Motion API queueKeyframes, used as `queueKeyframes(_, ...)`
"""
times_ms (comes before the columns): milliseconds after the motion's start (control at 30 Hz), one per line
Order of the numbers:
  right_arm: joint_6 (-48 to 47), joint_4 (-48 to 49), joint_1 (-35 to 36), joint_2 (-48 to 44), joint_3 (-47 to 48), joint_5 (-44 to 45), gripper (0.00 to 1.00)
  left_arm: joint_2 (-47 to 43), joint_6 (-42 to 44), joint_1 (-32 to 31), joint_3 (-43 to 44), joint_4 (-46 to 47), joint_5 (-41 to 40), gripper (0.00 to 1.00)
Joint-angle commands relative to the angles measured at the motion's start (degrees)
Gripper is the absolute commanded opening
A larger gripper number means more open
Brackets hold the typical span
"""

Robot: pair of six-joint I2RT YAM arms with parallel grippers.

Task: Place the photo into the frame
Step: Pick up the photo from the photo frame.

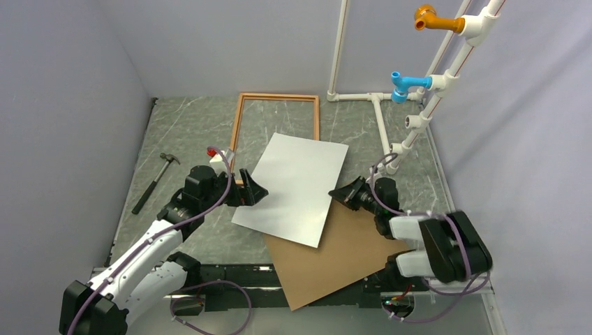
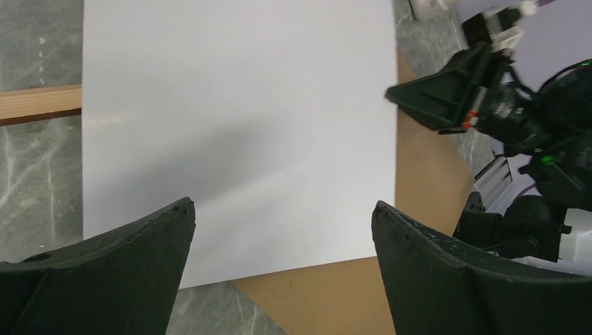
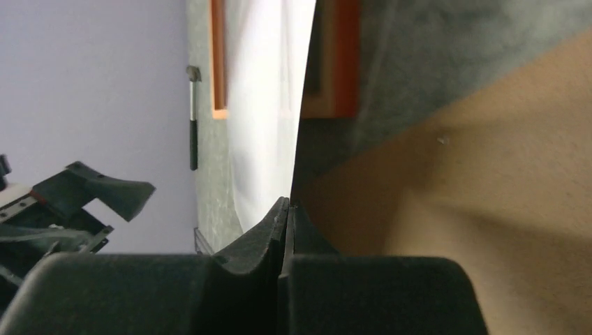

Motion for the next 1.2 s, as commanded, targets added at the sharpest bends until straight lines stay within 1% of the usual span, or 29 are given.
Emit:
queueKeyframes(0,-7.0,-20.7,0.1,-16.0,4.7,5.9,0.0,0.7,1.9,0.3,0.1,-0.5,-2.1,0.99)
queueKeyframes(33,-8.0,-27.1,0.1,-19.9,5.8,7.3,0.0,0.9,2.1,0.3,0.1,-0.8,-2.5,0.99)
queueKeyframes(200,-12.4,-47.6,0.0,-34.6,12.8,13.8,0.0,2.2,2.7,0.2,0.2,-1.1,-2.9,0.99)
queueKeyframes(367,-16.4,-63.7,-0.2,-42.9,21.6,18.6,0.0,4.7,3.8,-0.4,0.5,0.0,-1.6,0.99)
queueKeyframes(500,-19.8,-74.0,-0.3,-46.2,30.0,23.1,0.0,9.2,5.6,-2.3,2.4,0.3,-2.7,0.99)
queueKeyframes(700,-23.0,-83.7,-0.3,-48.3,40.8,27.1,0.0,20.8,13.0,-7.1,14.0,-8.4,-9.3,0.99)
queueKeyframes(933,-26.4,-91.0,-0.2,-48.0,53.0,32.2,0.0,33.2,23.1,-9.5,24.7,-10.6,-10.0,0.99)
queueKeyframes(1000,-27.2,-92.5,-0.1,-47.7,54.7,32.9,0.0,37.5,26.7,-10.0,27.6,-11.6,-10.5,0.99)
queueKeyframes(1167,-27.7,-93.7,-0.2,-47.6,55.3,32.8,0.0,46.9,32.9,-11.9,35.0,-13.8,-12.5,0.94)
